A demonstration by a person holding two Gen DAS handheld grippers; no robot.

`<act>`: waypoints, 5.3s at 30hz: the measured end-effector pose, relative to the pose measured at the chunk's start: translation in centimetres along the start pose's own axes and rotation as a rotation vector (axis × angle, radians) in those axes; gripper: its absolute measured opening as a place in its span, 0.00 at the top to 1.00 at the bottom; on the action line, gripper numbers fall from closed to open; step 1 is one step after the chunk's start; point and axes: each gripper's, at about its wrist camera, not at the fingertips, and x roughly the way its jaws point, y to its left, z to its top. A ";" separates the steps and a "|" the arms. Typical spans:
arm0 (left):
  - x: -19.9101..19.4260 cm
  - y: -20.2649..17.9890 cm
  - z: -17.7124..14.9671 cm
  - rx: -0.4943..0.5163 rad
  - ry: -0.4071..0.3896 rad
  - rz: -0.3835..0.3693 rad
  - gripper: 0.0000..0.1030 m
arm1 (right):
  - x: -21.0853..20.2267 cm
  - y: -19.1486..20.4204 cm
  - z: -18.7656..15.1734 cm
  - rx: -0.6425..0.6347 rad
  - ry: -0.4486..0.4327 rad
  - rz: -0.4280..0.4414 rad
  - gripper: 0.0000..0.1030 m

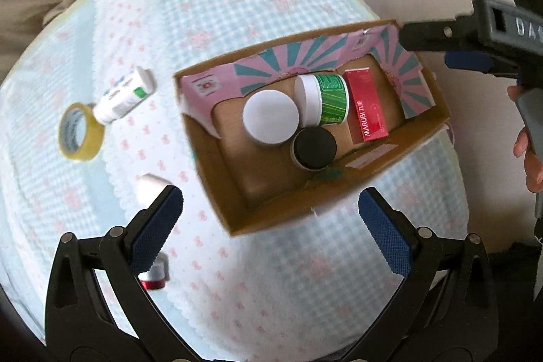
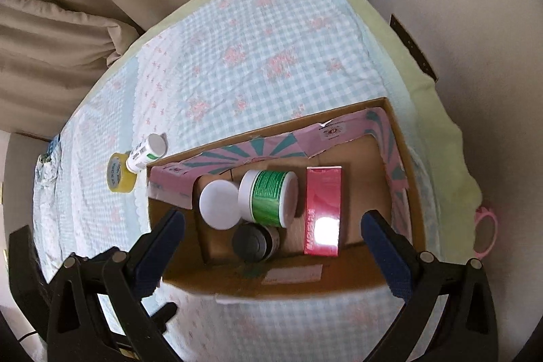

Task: Organize rigid objects
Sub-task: 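Lift both tools out of the pink box and back over the bed, then grasp the red-silver jar with the right tool while the left tool grasps the yellow tape roll, then carry both held items into the pink box and open both tools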

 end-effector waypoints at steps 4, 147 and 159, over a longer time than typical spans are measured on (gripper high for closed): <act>-2.4 1.1 -1.3 -0.036 -0.037 0.020 0.00 | -2.5 1.0 -1.1 -0.027 -0.035 -0.065 0.00; -14.3 12.9 -4.5 0.027 -0.312 -0.003 0.06 | -8.2 17.2 -13.6 0.167 -0.246 -0.080 0.52; -6.4 2.1 -2.3 -0.050 -0.180 -0.015 0.06 | -7.6 4.5 -8.6 0.121 -0.163 -0.093 0.52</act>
